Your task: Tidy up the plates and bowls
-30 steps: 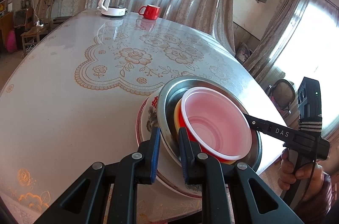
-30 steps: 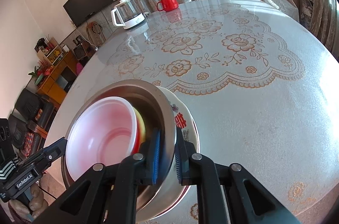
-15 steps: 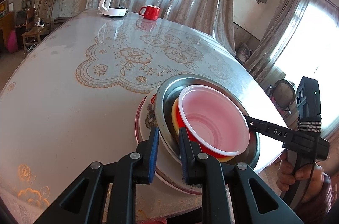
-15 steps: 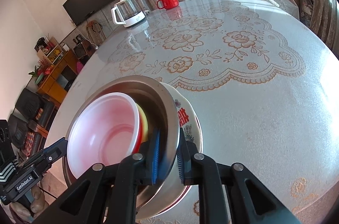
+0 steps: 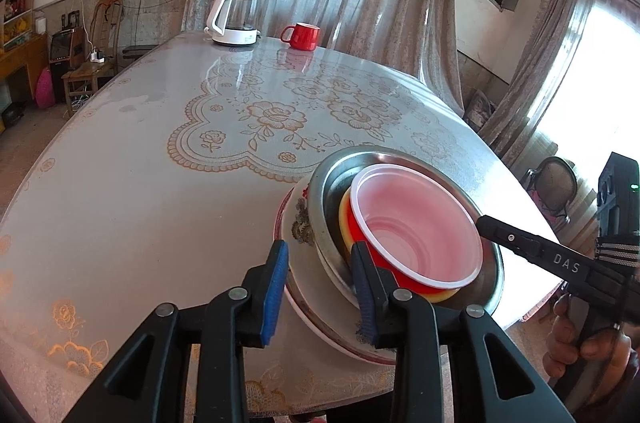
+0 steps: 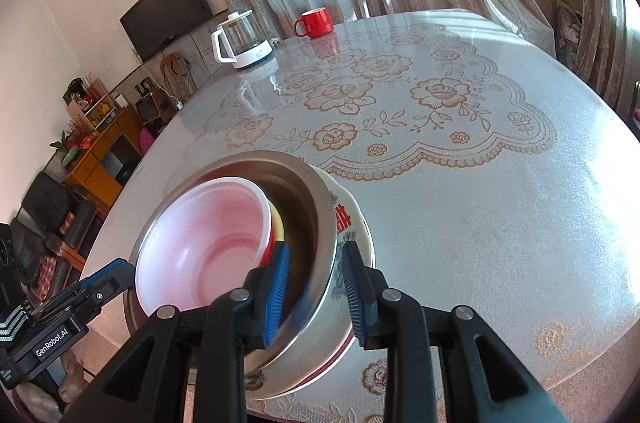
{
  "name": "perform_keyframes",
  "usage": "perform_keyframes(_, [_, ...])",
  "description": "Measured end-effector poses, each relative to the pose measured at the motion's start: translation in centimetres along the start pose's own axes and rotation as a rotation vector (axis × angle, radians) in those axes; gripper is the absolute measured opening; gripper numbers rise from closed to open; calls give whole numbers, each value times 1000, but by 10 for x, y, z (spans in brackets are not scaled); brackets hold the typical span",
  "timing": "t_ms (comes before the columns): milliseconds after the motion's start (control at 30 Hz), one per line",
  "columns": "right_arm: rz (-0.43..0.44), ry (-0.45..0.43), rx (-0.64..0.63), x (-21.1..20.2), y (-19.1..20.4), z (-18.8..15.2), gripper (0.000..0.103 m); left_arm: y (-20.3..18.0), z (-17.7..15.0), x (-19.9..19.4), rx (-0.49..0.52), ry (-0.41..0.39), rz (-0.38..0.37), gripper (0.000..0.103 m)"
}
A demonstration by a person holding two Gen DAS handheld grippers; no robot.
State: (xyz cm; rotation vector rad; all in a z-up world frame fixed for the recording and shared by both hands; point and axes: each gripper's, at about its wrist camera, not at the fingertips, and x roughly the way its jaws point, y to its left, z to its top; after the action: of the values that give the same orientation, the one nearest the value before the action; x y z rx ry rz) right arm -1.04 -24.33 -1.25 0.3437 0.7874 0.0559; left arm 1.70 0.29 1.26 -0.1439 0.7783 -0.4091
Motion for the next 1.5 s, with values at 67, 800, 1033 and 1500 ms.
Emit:
perform_keyframes(67, [-6, -39, -3, -10, 2, -3, 30, 0, -2, -5, 11, -34, 55, 36])
perform_keyframes(800, [-272, -323, -82, -71, 55, -55, 70, -26, -27, -41, 61, -198, 240, 103])
perform_keyframes(1033, [-267, -301, -118, -65, 64, -64, 70, -35, -33, -47, 95, -207, 263, 103])
perform_keyframes(1500, [-286, -318, -111, -64, 64, -64, 70, -41, -37, -47, 90, -226, 265, 103])
